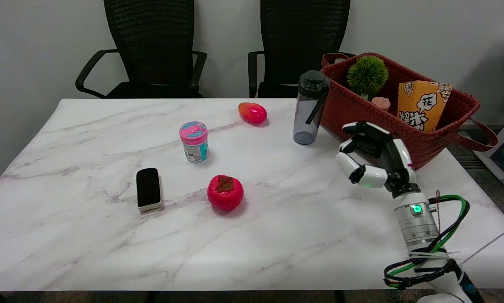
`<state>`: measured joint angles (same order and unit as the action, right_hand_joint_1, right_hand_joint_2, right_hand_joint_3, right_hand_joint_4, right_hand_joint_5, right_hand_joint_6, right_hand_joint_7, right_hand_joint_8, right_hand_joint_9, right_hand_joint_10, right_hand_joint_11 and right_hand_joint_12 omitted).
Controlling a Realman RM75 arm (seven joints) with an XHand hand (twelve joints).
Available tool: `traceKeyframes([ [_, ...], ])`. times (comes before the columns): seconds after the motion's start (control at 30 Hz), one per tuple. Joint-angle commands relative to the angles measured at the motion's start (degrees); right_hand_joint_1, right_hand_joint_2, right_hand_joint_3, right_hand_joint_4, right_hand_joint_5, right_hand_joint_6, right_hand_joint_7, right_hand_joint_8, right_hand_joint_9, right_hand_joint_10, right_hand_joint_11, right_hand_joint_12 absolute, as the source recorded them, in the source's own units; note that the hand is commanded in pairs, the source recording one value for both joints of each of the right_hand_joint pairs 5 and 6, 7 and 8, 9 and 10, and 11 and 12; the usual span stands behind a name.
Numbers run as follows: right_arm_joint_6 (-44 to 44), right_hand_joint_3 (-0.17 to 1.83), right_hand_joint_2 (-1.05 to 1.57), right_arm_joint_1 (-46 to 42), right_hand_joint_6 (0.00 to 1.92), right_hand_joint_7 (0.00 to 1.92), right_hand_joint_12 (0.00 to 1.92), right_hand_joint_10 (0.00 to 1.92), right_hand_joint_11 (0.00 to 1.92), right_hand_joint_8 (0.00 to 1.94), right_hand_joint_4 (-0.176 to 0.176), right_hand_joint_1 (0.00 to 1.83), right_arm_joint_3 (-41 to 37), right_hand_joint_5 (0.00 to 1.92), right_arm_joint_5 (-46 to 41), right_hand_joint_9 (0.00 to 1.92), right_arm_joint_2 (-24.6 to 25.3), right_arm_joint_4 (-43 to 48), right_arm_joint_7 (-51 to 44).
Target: Pick up the black water bottle.
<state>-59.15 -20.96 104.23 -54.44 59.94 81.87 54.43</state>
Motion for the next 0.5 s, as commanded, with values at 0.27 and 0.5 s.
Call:
traceKeyframes([
  [0.27,-0.9,0.89,0.39,4.1,0.87,1.15,0.92,1.06,0.92,1.15,0.000,1.10,9.7,0.87,-3.7,1.06,6.3,-14.6,0.3],
  [0.5,1.1,1.21,0.09,12.6,0.27,0.52,0.54,0.53,0.54,0.52,0.000,1.09,9.7,0.27,-3.6,0.53,9.5,-19.1,0.3],
])
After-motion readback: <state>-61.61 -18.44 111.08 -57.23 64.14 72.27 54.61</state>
